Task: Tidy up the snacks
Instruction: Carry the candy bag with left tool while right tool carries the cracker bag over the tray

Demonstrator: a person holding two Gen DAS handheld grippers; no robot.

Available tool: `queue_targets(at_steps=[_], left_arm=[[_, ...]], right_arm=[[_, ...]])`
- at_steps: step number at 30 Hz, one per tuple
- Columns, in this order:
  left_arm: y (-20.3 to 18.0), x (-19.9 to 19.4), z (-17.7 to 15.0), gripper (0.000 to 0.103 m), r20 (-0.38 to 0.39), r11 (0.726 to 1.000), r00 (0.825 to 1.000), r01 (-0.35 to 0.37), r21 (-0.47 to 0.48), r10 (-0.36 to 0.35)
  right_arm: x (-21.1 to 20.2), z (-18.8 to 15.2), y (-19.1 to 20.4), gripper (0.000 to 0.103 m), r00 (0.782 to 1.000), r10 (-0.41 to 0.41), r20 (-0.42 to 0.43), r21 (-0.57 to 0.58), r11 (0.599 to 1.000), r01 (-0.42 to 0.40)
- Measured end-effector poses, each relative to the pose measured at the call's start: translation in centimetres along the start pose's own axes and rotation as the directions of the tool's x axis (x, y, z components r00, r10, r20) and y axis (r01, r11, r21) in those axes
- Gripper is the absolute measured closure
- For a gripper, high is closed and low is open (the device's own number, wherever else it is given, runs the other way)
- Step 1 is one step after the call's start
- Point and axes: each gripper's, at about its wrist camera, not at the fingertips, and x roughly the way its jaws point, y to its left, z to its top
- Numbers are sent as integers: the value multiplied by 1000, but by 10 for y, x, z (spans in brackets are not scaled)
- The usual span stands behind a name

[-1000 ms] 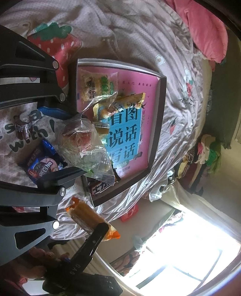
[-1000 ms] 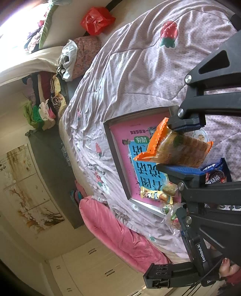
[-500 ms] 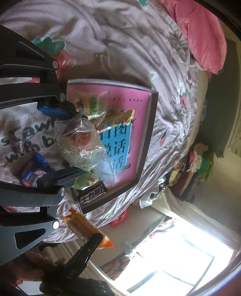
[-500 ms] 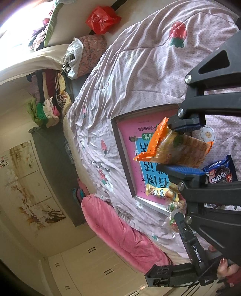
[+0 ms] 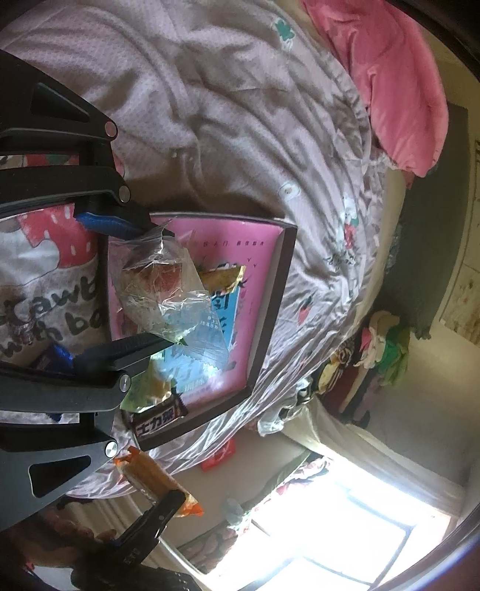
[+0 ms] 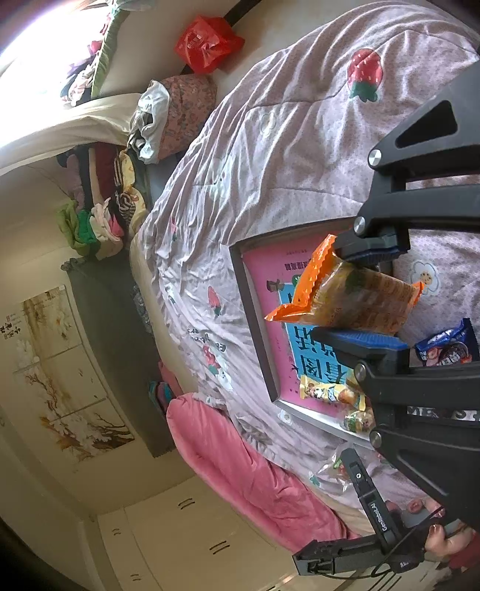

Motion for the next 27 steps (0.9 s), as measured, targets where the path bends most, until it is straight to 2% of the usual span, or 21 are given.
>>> queue_targets(at_steps=[13,27], left_arm=[[-9,16,-1,54,-6,999,1000,2,37,-2],[-24,39,-7,54,-29,994,999,-11,111,14]], right_arm=[[15,14,-9,72,999,-43,27,-4,999,44],[33,13,-20,72,997,-79,4,-10,997,79]])
